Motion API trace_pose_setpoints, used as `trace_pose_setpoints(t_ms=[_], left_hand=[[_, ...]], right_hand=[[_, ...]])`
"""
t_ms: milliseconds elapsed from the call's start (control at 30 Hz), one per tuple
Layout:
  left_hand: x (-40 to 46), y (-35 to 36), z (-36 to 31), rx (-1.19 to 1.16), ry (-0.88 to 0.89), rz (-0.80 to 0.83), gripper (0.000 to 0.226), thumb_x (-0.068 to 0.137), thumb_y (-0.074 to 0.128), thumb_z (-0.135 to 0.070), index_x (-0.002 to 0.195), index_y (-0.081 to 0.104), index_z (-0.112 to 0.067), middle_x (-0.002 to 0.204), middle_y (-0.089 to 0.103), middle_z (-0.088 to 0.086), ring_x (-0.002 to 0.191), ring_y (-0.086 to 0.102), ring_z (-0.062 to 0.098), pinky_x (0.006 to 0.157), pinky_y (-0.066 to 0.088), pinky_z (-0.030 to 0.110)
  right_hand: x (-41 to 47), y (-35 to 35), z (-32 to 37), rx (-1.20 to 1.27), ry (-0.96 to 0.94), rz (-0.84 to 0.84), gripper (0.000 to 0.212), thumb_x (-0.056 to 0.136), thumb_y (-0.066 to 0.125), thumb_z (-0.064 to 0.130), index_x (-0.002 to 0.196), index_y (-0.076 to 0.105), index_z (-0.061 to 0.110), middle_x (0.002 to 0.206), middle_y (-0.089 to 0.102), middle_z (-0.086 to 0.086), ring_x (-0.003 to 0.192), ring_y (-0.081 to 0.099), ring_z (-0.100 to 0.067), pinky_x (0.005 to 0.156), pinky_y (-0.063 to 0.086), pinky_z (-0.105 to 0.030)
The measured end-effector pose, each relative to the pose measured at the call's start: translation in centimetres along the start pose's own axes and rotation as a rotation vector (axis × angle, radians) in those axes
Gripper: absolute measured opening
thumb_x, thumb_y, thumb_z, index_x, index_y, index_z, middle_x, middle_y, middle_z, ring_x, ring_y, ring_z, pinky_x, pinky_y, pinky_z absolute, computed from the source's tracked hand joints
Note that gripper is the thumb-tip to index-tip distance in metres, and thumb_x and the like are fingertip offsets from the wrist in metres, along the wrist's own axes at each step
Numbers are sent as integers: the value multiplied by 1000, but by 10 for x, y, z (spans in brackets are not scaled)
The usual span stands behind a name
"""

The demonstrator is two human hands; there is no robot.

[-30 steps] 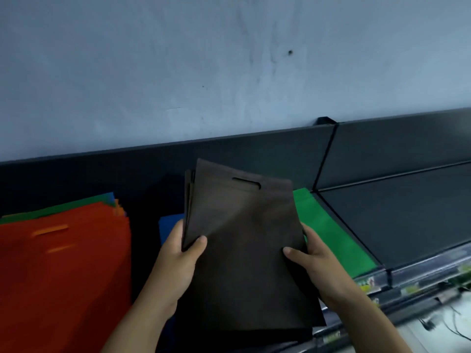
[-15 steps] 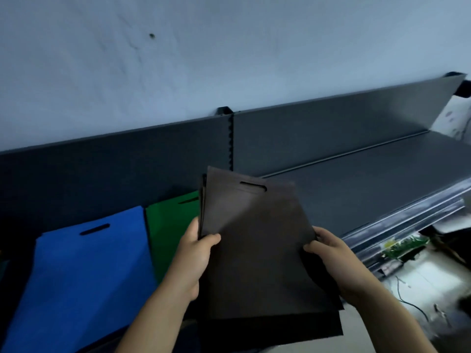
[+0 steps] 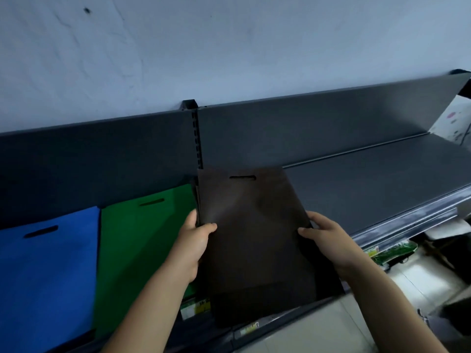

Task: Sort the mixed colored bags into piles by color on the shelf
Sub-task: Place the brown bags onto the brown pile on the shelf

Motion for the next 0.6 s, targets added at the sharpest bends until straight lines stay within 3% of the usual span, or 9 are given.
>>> trace_pose_setpoints(t_ms=[100,200,267,367,600], left_hand=[[15,5,6,29,-54,-24,65,97,59,-14,152,38,-41,140,61,-3,115,64,19,104,50,47],[26,26,6,107,-43,16,64,102,56,-16,159,30,-28,140,50,-8,112,54,11,100,42,36],[35,40,7,158,-25,16,66,103,56,-21,161,25,-27,152,42,-8,129,49,15,105,40,35],[52,52,4,221,7,-21,72,99,59,-29,161,22,-32,163,30,-4,145,37,19,112,34,36],[77,58,-12,300,61,-205,72,97,63,-29,159,28,-31,161,23,0,143,36,21,106,31,33]], right_hand=[[26,-9,-2,-35,54,-13,34,99,61,-1,117,79,22,112,81,-11,103,78,-35,98,60,-55],[51,-18,-5,-78,120,-27,35,100,59,-2,119,77,19,107,83,-10,96,80,-31,85,62,-43],[68,-20,-6,-118,142,-39,36,99,58,-3,121,77,20,103,84,-6,92,81,-28,83,62,-39],[91,-19,3,-203,105,-49,34,99,58,-2,119,77,17,101,84,-1,92,81,-24,87,63,-42],[135,-6,28,-358,-7,74,32,96,65,20,128,67,25,115,77,5,102,75,-18,96,60,-48]])
Point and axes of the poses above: each hand's wrist, its own x-axis towards the middle knuckle, its own y-axis out of the palm, z = x × y, the point moved 9 cm from there along x, towards the middle knuckle
